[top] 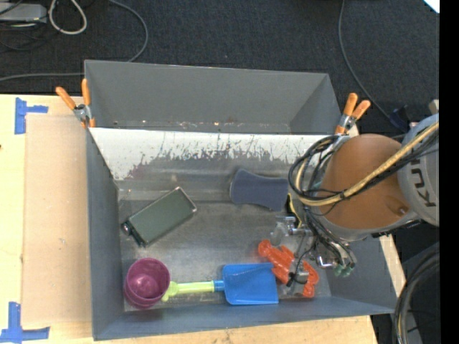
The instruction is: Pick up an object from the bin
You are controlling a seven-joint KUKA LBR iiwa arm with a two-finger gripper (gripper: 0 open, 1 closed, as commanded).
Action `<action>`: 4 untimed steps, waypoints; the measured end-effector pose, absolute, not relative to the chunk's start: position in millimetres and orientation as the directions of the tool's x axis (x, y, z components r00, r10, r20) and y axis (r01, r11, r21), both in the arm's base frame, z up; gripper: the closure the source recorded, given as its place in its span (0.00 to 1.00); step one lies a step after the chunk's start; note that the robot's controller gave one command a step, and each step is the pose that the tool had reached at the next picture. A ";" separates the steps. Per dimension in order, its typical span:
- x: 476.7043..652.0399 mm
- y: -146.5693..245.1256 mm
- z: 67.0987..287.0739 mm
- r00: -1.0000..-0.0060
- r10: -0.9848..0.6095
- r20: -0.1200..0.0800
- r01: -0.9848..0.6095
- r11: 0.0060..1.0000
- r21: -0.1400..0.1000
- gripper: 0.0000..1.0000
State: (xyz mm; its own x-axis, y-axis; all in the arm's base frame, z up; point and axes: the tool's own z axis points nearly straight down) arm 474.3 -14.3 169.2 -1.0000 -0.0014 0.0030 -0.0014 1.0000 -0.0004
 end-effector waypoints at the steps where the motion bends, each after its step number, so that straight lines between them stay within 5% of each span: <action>1: 474.3 -14.3 169.2 -1.000 -0.002 0.003 -0.002 1.000 0.000 0.00; 3: 492.8 -56.1 139.1 -0.999 0.033 0.004 0.033 0.999 0.000 0.00; 4: 475.9 -43.4 120.8 -0.993 0.120 0.008 0.120 0.993 0.001 0.00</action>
Offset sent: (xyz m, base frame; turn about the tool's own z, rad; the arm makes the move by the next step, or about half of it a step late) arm 0.0019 -0.0217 -0.0124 0.0219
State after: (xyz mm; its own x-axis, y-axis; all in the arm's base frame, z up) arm 475.9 -43.4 120.8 -0.9928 0.1197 0.0083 0.1197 0.9928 0.0009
